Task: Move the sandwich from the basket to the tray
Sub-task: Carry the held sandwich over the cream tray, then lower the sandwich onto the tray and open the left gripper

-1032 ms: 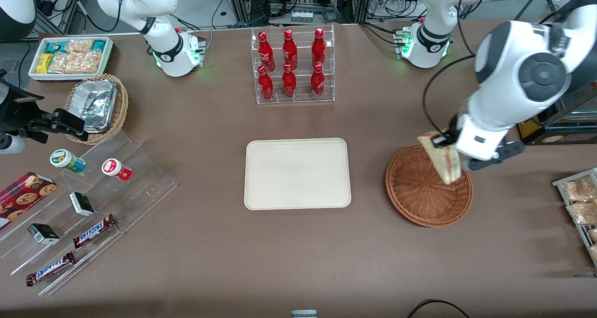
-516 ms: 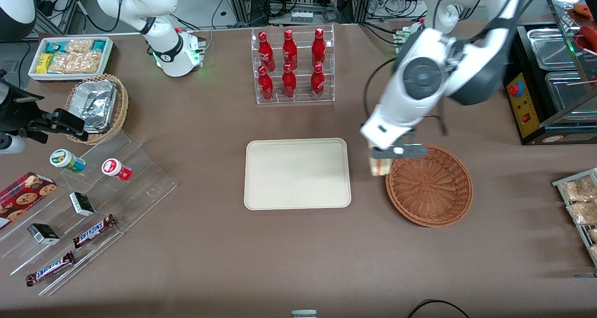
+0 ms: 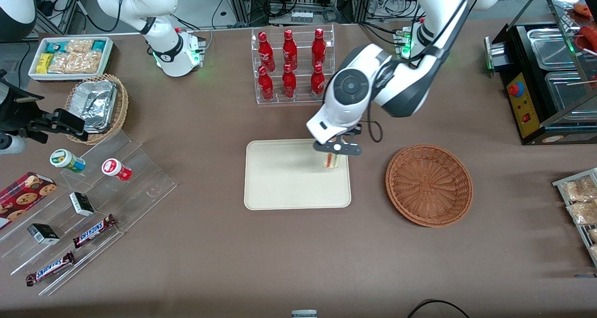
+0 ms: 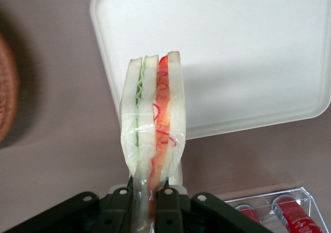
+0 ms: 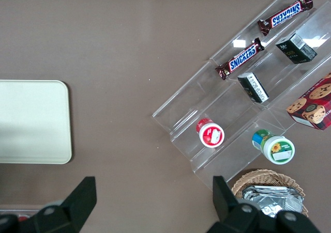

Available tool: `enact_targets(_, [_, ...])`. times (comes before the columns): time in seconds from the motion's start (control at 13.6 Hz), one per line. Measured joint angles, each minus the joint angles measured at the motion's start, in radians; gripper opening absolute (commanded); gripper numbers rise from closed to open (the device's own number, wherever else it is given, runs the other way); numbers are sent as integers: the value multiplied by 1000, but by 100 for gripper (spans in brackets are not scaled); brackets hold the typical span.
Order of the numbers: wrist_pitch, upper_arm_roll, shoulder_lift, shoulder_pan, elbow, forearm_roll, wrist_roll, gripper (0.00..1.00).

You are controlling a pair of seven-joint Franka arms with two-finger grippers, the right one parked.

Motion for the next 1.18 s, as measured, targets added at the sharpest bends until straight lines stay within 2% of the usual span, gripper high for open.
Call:
enact_targets(0.37, [69, 3, 138, -42, 60, 4, -58, 0])
enact_targets(0.59, [91, 8, 217, -42, 116, 31, -80, 0])
enact_targets(1.18, [141, 27, 271, -42, 132, 62, -85, 0])
